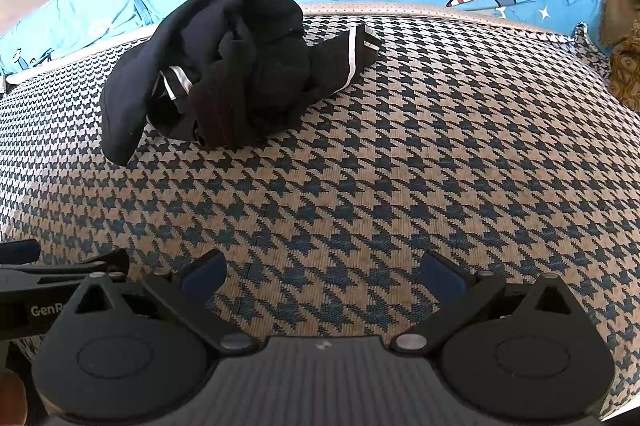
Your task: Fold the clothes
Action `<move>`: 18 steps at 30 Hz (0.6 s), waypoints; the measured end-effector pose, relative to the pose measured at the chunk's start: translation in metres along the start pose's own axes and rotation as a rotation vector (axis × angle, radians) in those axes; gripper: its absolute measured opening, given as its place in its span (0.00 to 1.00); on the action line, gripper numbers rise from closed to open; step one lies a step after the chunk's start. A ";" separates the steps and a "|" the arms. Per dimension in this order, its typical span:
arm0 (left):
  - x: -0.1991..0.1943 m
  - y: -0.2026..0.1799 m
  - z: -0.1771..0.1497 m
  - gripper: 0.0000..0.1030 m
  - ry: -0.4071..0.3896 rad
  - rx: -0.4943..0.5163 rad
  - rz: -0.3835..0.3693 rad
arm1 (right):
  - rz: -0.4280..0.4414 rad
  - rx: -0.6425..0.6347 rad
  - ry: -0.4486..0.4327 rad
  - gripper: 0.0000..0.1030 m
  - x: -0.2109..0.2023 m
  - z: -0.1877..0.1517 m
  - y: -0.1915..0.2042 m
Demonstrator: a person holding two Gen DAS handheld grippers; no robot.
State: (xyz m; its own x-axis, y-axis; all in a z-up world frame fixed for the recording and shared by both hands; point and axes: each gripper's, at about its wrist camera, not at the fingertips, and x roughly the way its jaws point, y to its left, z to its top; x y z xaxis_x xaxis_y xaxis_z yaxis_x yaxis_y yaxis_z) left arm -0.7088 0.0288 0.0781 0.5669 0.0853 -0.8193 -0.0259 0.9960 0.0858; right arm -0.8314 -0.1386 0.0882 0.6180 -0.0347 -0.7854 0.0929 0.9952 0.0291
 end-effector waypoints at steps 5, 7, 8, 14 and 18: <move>-0.001 0.001 0.000 1.00 -0.001 0.001 0.002 | 0.000 0.002 0.002 1.00 0.000 0.000 0.000; -0.001 0.001 0.000 1.00 -0.001 0.000 0.003 | 0.001 0.003 0.002 1.00 0.000 0.000 0.000; -0.001 0.001 -0.001 1.00 -0.001 0.001 0.003 | 0.001 0.003 0.002 1.00 0.000 0.000 0.000; -0.001 0.002 -0.001 1.00 -0.002 0.001 0.001 | 0.004 0.003 0.001 1.00 0.000 0.000 0.000; -0.002 0.002 -0.001 1.00 -0.003 0.003 0.001 | 0.005 0.003 -0.001 1.00 0.000 0.000 -0.001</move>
State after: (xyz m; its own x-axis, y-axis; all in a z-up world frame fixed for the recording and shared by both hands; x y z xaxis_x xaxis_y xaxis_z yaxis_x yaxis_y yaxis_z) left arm -0.7103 0.0308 0.0791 0.5692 0.0859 -0.8177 -0.0240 0.9958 0.0879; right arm -0.8316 -0.1391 0.0877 0.6189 -0.0303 -0.7849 0.0925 0.9951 0.0345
